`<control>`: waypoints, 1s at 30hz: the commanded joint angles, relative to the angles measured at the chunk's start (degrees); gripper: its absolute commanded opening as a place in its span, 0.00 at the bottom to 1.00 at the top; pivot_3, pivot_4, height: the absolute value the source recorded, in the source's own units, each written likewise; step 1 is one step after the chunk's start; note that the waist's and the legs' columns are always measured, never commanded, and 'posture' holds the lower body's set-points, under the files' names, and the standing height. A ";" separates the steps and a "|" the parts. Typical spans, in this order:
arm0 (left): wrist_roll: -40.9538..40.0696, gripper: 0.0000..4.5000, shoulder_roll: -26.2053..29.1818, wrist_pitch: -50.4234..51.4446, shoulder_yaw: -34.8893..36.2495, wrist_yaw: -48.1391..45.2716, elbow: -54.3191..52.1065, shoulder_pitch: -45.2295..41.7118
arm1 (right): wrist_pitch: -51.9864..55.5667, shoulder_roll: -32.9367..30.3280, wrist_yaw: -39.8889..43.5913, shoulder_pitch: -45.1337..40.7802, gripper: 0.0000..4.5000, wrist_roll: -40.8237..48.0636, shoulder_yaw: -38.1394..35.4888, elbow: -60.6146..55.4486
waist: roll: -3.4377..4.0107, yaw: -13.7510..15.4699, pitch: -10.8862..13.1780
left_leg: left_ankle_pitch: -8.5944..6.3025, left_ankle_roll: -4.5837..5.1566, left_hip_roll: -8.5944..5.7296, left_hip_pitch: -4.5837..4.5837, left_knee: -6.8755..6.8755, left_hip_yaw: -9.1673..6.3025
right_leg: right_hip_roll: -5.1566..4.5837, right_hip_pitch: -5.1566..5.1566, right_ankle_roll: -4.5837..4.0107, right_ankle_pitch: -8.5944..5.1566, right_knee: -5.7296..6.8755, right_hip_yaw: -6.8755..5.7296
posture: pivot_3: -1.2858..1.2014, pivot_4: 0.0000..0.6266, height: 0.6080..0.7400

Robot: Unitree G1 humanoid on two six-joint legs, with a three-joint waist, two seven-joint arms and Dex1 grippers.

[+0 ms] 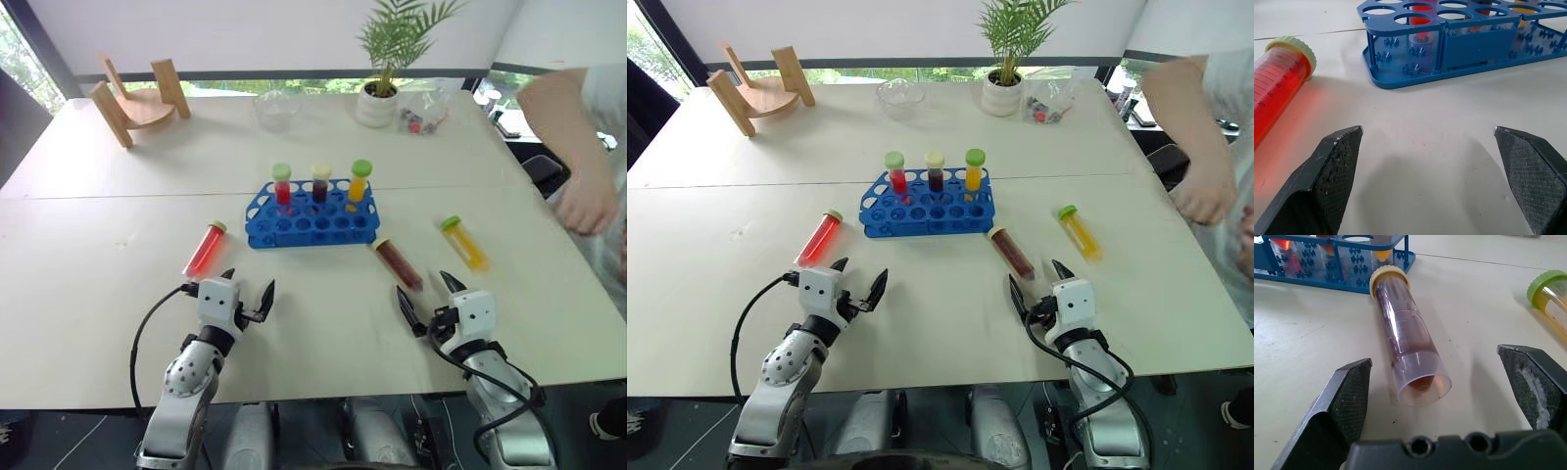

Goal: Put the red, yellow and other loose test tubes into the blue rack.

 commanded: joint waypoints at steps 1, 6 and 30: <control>-0.79 0.98 -0.22 0.34 -0.41 -0.48 -1.49 0.28 | -0.17 -0.80 0.36 -0.01 1.00 1.03 -1.11 -2.43 | 0.00 0.00 0.00 | 0.00 0.00 0.00 0.00 0.00 0.00 | 0.00 0.00 0.00 0.00 0.00 0.00 | 0.52 0.24 1.00; -1.09 0.98 -0.30 0.48 -0.12 -0.60 -1.85 0.41 | -0.01 -0.92 0.48 -0.25 1.00 1.17 -1.05 -2.47 | 0.00 0.00 0.00 | 0.00 0.00 0.00 0.00 0.00 0.00 | 0.00 0.00 0.00 0.00 0.00 0.00 | 0.52 0.24 1.00; -2.23 0.98 0.49 4.44 -0.81 -1.58 -5.23 -0.64 | 1.55 -5.97 4.96 0.53 1.00 4.36 -3.56 -5.98 | 0.00 0.01 0.00 | 0.00 0.00 0.00 -0.01 0.00 0.00 | 0.00 0.00 0.00 0.00 -0.01 0.00 | 0.52 0.24 1.00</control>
